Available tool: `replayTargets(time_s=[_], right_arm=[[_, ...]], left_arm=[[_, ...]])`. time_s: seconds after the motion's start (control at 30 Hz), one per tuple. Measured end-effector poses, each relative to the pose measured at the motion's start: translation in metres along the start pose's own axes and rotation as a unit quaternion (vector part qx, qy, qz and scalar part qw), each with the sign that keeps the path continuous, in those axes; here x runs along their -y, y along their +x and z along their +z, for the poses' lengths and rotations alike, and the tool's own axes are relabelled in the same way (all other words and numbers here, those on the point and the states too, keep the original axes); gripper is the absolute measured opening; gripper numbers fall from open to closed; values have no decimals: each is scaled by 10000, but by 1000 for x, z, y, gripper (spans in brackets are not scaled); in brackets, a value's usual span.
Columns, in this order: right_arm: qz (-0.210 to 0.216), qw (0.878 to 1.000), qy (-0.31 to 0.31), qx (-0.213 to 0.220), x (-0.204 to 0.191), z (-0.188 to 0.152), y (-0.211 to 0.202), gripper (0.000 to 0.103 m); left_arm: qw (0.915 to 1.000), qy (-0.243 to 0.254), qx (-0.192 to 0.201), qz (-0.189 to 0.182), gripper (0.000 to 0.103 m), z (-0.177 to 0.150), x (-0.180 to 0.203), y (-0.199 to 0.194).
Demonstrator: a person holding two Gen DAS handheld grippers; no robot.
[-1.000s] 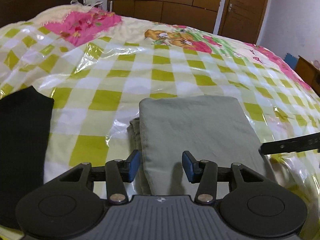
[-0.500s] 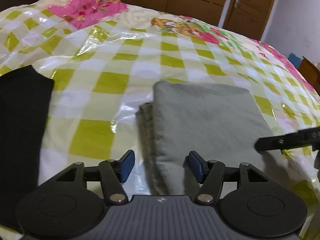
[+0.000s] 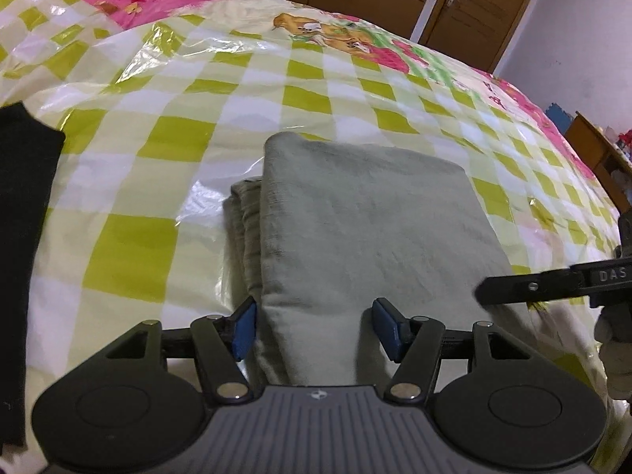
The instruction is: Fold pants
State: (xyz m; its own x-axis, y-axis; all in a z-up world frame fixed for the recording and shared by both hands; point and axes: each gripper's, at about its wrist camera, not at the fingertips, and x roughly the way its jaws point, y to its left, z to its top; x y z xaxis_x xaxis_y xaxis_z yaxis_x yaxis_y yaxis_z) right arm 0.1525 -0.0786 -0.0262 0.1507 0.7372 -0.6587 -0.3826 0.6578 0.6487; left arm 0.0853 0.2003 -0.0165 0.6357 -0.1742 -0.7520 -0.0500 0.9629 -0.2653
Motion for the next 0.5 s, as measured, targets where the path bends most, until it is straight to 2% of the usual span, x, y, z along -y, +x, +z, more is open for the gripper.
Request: replayTargets(time_s=[0.03,0.07,0.17,0.27,0.5], right_arm=[[-5,10000,-60,29,-4,1,4,45],[-36,9999,-107,50,-6,1,6,36],[-68,9999,46,68,-4,4,5,19],[-109,9997,86,216,1,2,-13,16],[-867,9941,142,632,26,5,-67,15]], left_arm=[[10000,48,3,18,71,0,2,0],[10000,86,3,15,71,1,5,0],[9997,230,1,-36,70,4,13,0],[9991,293,15,-315,67,11,25,6],[9917,1002,-26,-808,65,31,88,44]])
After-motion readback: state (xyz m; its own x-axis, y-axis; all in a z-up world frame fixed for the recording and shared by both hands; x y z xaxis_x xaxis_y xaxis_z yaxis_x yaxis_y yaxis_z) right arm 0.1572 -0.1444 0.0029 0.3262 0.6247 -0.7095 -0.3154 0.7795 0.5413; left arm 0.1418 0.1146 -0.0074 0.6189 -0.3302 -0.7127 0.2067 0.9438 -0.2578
